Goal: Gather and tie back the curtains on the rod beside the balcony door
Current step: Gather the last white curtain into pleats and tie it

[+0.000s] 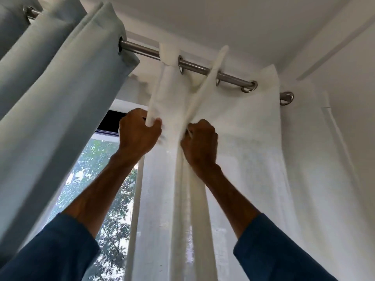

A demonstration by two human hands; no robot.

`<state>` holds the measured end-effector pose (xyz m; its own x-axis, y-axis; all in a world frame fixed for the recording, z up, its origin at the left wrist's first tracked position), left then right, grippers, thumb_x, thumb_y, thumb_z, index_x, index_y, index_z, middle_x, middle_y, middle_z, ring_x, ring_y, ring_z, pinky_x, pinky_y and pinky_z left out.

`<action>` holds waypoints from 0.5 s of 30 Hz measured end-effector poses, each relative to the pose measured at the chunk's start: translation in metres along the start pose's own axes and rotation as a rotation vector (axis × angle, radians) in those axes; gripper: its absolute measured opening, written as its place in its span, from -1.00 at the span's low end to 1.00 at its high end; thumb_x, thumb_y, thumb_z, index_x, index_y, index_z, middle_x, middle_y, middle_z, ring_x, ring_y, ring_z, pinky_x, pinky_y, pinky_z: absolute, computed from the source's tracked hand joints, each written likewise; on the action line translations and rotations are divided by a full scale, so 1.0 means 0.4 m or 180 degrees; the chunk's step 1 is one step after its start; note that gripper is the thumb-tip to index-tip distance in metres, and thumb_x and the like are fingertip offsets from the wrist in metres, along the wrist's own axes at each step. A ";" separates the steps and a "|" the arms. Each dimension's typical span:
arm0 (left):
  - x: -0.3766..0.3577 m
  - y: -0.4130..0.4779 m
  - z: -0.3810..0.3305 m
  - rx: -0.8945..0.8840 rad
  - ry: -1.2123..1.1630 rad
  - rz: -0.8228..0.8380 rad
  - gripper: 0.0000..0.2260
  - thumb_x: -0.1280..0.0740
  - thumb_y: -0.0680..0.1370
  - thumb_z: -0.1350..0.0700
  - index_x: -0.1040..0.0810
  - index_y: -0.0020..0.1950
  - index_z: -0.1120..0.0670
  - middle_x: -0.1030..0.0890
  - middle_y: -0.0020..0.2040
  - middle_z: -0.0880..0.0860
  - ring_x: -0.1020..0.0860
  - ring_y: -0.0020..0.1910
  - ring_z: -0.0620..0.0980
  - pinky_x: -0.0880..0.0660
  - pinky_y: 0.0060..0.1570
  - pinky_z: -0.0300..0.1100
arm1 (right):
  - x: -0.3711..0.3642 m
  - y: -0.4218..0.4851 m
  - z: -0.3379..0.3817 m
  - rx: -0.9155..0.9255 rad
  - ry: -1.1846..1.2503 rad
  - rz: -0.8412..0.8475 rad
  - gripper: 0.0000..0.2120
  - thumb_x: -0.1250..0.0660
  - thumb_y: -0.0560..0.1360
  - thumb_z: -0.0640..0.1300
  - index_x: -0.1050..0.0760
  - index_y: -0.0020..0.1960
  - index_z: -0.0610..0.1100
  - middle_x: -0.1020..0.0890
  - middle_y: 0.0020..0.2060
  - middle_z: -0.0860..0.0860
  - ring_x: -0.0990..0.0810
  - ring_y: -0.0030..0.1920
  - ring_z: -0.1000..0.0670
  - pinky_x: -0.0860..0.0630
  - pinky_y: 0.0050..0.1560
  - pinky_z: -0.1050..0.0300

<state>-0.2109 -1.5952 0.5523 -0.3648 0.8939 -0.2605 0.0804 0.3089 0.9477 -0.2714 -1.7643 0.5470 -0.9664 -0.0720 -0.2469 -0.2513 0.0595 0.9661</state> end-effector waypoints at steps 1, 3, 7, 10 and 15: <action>0.001 0.006 -0.010 -0.0022 -0.0002 -0.0049 -0.81 -0.39 0.55 0.02 -0.60 -0.09 0.14 -0.65 -0.16 0.04 -0.57 -0.18 0.02 -0.33 -0.15 -0.25 | -0.011 0.003 0.031 0.0090 0.0031 0.0055 -0.90 -0.40 0.47 -0.22 -0.62 -0.16 -0.26 -0.59 -0.20 -0.18 -0.61 -0.23 -0.23 -0.56 -0.22 -0.01; 0.000 0.018 -0.023 -0.0048 -0.0023 -0.0114 -0.75 -0.35 0.58 -0.01 -0.62 0.00 0.17 -0.69 -0.06 0.09 -0.61 -0.05 0.08 -0.34 -0.08 -0.25 | -0.021 0.004 0.095 0.0299 0.0200 0.0069 -0.87 -0.42 0.51 -0.15 -0.65 -0.12 -0.22 -0.60 -0.20 -0.15 -0.62 -0.23 -0.17 -0.60 -0.18 0.00; -0.014 0.029 -0.055 -0.0065 -0.0002 -0.0029 -0.68 -0.20 0.67 -0.03 -0.52 -0.10 0.19 -0.58 -0.16 0.12 -0.56 -0.11 0.09 -0.33 -0.11 -0.17 | -0.029 0.021 0.127 0.0189 0.0807 0.0086 -0.72 -0.41 0.54 -0.16 -0.53 -0.33 -0.21 -0.46 -0.38 -0.04 -0.49 -0.41 -0.02 -0.39 -0.40 0.15; -0.039 0.030 -0.053 0.0184 0.0072 0.0162 -0.53 -0.15 0.65 -0.21 -0.51 -0.13 0.19 -0.53 -0.23 0.06 -0.50 -0.24 0.01 -0.33 -0.14 -0.14 | -0.015 -0.011 0.090 0.0341 0.0771 0.0220 -0.87 -0.44 0.52 -0.21 -0.64 -0.17 -0.25 -0.59 -0.31 -0.10 -0.57 -0.33 -0.06 -0.51 -0.31 0.11; -0.137 -0.056 -0.115 0.0192 0.0689 0.0842 -0.34 -0.41 0.42 -0.32 -0.51 0.23 0.20 -0.61 0.16 0.17 -0.55 0.22 0.24 -0.48 0.16 0.03 | 0.008 -0.188 0.052 0.0287 0.1285 0.1009 -0.95 -0.41 0.48 -0.23 -0.60 -0.11 -0.22 -0.65 -0.24 -0.06 -0.62 -0.24 0.01 -0.62 -0.13 -0.05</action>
<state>-0.2355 -1.6663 0.5538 -0.5117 0.8580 0.0441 0.2507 0.1001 0.9629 -0.2566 -1.7482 0.4719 -0.9021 -0.4138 0.1227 0.0293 0.2249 0.9739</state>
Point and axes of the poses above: each hand's wrist, its own y-axis towards the middle knuckle, its own x-axis out of the back of the hand, z = x × y, the point moved 9 cm from there along y, towards the middle knuckle
